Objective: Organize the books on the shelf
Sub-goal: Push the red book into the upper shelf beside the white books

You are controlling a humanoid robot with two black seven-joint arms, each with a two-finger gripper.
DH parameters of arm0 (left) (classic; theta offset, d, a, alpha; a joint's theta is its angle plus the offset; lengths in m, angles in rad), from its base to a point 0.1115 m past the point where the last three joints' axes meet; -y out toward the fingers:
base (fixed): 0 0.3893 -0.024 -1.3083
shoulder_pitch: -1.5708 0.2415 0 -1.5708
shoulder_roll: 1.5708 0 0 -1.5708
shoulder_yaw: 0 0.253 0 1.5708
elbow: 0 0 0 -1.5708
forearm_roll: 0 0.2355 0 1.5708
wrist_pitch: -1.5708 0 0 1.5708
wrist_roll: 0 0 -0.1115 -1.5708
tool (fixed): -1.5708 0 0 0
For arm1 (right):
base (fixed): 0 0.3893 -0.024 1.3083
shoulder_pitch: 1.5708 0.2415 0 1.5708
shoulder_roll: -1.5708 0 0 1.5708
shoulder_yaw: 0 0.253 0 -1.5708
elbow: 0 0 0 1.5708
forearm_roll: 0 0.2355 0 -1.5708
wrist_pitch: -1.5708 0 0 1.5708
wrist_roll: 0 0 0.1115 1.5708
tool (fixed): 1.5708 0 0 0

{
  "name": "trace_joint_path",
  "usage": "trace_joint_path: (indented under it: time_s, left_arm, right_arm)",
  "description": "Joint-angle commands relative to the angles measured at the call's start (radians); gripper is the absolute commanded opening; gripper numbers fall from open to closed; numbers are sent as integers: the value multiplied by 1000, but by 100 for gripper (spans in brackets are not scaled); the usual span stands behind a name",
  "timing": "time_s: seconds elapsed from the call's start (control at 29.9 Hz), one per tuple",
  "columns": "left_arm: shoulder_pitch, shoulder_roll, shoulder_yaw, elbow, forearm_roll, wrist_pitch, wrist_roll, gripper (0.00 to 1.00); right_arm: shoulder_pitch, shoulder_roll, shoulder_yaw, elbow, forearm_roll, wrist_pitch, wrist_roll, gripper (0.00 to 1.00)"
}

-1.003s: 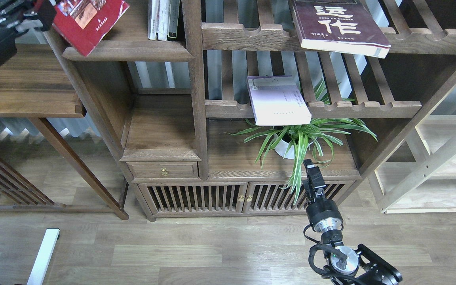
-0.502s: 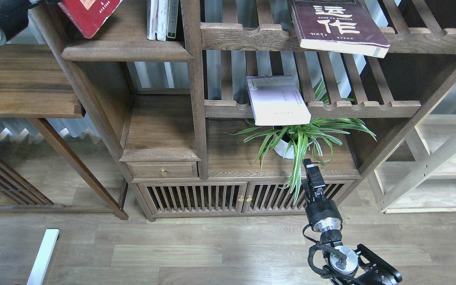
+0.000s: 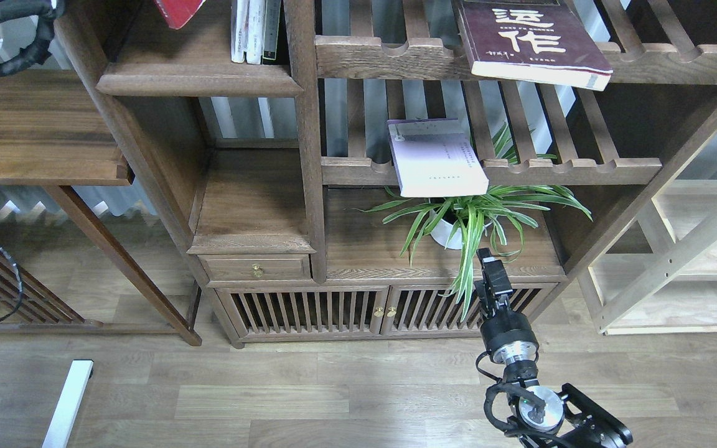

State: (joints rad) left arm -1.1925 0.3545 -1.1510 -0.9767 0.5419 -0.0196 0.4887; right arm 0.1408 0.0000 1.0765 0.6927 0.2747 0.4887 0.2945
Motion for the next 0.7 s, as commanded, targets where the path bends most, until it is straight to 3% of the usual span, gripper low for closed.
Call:
trace_joint_path:
  time_s: [0.0, 0.67]
  left_arm:
    - [-4, -3, 7, 19, 1, 1, 0, 9]
    - [-62, -45, 62, 216, 1, -36, 0, 9]
  right_arm:
    - [-7, 0, 0, 2, 8, 0, 0, 100]
    - [-55, -3, 13, 51, 21, 0, 0, 100]
